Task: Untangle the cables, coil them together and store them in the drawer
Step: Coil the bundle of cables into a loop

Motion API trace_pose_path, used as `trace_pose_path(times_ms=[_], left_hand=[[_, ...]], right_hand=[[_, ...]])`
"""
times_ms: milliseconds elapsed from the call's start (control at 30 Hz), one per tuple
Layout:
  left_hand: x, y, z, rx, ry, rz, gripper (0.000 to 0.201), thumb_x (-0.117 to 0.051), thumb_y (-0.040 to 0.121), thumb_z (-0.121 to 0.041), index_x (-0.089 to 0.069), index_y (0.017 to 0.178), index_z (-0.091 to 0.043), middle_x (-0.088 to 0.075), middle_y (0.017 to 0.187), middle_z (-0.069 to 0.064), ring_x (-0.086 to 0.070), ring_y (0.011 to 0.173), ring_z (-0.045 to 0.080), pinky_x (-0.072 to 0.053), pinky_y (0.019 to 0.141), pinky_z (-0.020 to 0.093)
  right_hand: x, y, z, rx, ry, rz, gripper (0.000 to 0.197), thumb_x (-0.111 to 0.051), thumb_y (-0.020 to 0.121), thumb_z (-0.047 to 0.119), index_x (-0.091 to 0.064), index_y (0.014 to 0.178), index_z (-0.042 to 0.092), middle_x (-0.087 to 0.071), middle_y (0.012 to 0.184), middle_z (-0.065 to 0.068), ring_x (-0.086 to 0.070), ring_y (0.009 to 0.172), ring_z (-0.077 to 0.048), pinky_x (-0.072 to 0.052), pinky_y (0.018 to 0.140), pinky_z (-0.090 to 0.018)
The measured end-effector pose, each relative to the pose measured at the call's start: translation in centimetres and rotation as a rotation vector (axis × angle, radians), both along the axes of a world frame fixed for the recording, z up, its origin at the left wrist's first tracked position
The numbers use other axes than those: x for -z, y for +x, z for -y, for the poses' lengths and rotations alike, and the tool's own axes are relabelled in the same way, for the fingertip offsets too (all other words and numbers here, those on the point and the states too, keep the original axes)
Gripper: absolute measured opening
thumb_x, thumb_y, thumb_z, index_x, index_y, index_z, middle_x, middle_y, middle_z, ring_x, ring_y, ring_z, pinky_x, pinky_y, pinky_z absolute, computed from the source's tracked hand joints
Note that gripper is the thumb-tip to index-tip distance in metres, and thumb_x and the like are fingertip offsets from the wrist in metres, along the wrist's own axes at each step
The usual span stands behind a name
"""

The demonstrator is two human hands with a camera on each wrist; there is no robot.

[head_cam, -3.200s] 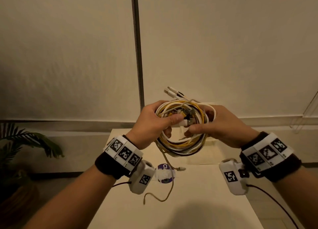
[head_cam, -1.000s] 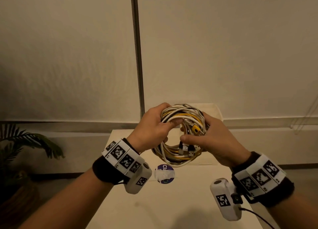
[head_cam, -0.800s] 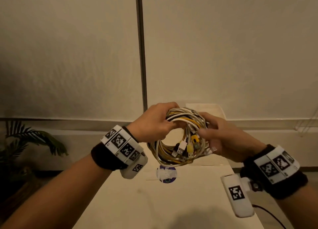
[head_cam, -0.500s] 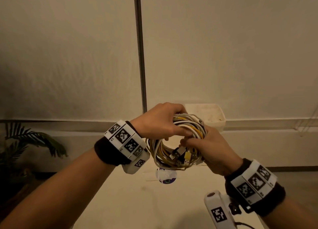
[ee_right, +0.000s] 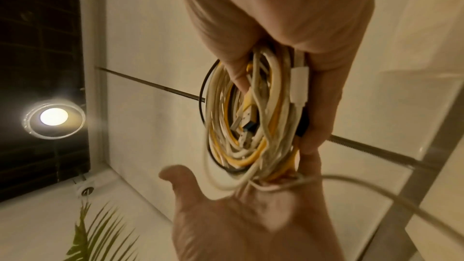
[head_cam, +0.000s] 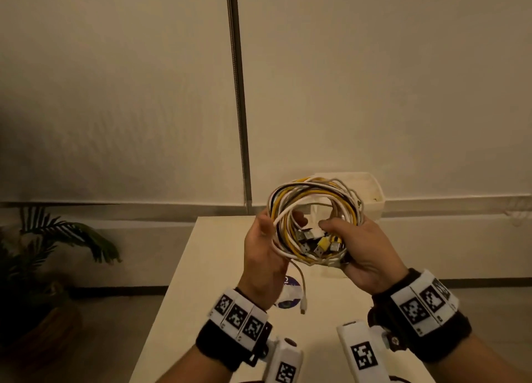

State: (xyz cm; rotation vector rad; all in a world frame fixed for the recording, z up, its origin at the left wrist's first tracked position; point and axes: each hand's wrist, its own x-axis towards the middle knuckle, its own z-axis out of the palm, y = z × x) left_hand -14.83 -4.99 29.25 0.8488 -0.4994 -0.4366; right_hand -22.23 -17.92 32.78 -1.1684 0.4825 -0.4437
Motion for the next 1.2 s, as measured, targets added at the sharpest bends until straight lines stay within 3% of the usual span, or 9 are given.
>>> trace_pose_path(times_ms=[133, 233, 367, 533, 667, 800, 867, 933, 1200], left_hand=[[-0.6, -0.5, 0.3, -0.057, -0.025, -0.031, 0.102, -0.08, 0.063, -0.062, -0.044, 0.136, 0.0, -0.059, 0.124, 0.029, -0.06, 0.112, 0.041, -0.051, 0.092, 0.055], [-0.8, 0.0, 0.9, -0.171, 0.12, 0.099, 0.083, -0.088, 0.064, -0.03, -0.048, 0.133, -0.01, -0.068, 0.111, 0.018, -0.066, 0.103, 0.036, -0.055, 0.09, 0.051], [-1.3, 0.5, 1.5, -0.266, 0.124, 0.101, 0.064, -0.077, 0.074, 0.008, -0.052, 0.129, -0.013, -0.069, 0.1, 0.018, -0.069, 0.088, 0.03, -0.059, 0.071, 0.041], [-1.1, 0.4, 1.9, -0.328, 0.088, 0.149, 0.045, -0.069, 0.082, 0.007, -0.06, 0.119, -0.017, -0.062, 0.076, 0.008, -0.056, 0.054, 0.019, -0.053, 0.054, 0.034], [-1.2, 0.7, 1.6, -0.325, 0.108, 0.284, 0.04, -0.068, 0.084, 0.004, -0.061, 0.118, -0.016, -0.06, 0.076, -0.002, -0.051, 0.055, 0.01, -0.044, 0.052, 0.027], [-2.4, 1.7, 0.9, -0.234, 0.159, 0.327, 0.033, -0.068, 0.083, 0.002, -0.062, 0.111, -0.015, -0.06, 0.077, -0.001, -0.049, 0.057, 0.009, -0.042, 0.05, 0.02], [-2.7, 2.3, 0.7, -0.157, 0.21, 0.297, 0.031, -0.065, 0.085, 0.008, -0.062, 0.107, -0.014, -0.059, 0.075, 0.001, -0.047, 0.055, 0.01, -0.04, 0.048, 0.022], [-2.8, 2.7, 0.5, -0.085, 0.286, 0.298, 0.031, -0.064, 0.085, 0.009, -0.061, 0.108, -0.011, -0.06, 0.077, 0.003, -0.048, 0.055, 0.009, -0.04, 0.049, 0.023], [-2.4, 2.4, 0.6, -0.05, 0.398, 0.223, 0.036, -0.075, 0.079, 0.001, -0.065, 0.112, -0.01, -0.067, 0.08, 0.0, -0.057, 0.057, 0.006, -0.045, 0.055, 0.025]], right_hand=[[0.0, -0.1, -0.2, 0.026, 0.052, 0.006, 0.028, -0.063, 0.081, -0.004, -0.063, 0.108, 0.002, -0.065, 0.104, -0.033, -0.065, 0.092, -0.048, -0.054, 0.074, -0.06], [0.4, -0.3, -0.7, 0.024, 0.028, 0.023, 0.029, -0.062, 0.081, -0.005, -0.062, 0.11, -0.002, -0.063, 0.109, -0.035, -0.065, 0.089, -0.047, -0.054, 0.076, -0.059], [0.9, -0.8, -1.3, 0.018, -0.002, 0.067, 0.027, -0.061, 0.081, -0.006, -0.06, 0.107, -0.004, -0.061, 0.099, -0.037, -0.063, 0.083, -0.042, -0.053, 0.077, -0.057], [1.6, -1.3, -2.1, 0.021, -0.044, 0.078, 0.022, -0.062, 0.08, -0.006, -0.059, 0.102, -0.006, -0.061, 0.087, -0.025, -0.061, 0.078, -0.04, -0.055, 0.073, -0.049], [1.8, -2.5, -1.9, -0.117, 0.035, 0.05, 0.031, -0.068, 0.082, 0.002, -0.056, 0.108, -0.008, -0.063, 0.098, -0.032, -0.063, 0.086, -0.046, -0.056, 0.074, -0.049], [1.1, -3.6, 0.3, -0.354, -0.116, 0.022, 0.067, -0.084, 0.065, 0.024, -0.054, 0.123, 0.011, -0.067, 0.113, -0.022, -0.066, 0.101, -0.042, -0.055, 0.085, -0.055], [0.3, -3.5, 1.6, -0.289, -0.212, 0.013, 0.095, -0.091, 0.05, 0.033, -0.046, 0.132, 0.027, -0.066, 0.12, -0.011, -0.069, 0.101, -0.033, -0.056, 0.085, -0.052], [-0.6, -3.1, 1.8, -0.218, -0.343, -0.012, 0.103, -0.092, 0.049, 0.038, -0.037, 0.136, 0.04, -0.063, 0.125, -0.005, -0.07, 0.1, -0.027, -0.056, 0.085, -0.051], [1.9, -0.9, -1.2, 0.02, -0.519, 0.06, 0.036, -0.063, 0.09, 0.028, -0.055, 0.125, 0.027, -0.072, 0.09, -0.007, -0.07, 0.082, -0.018, -0.06, 0.075, -0.042]])
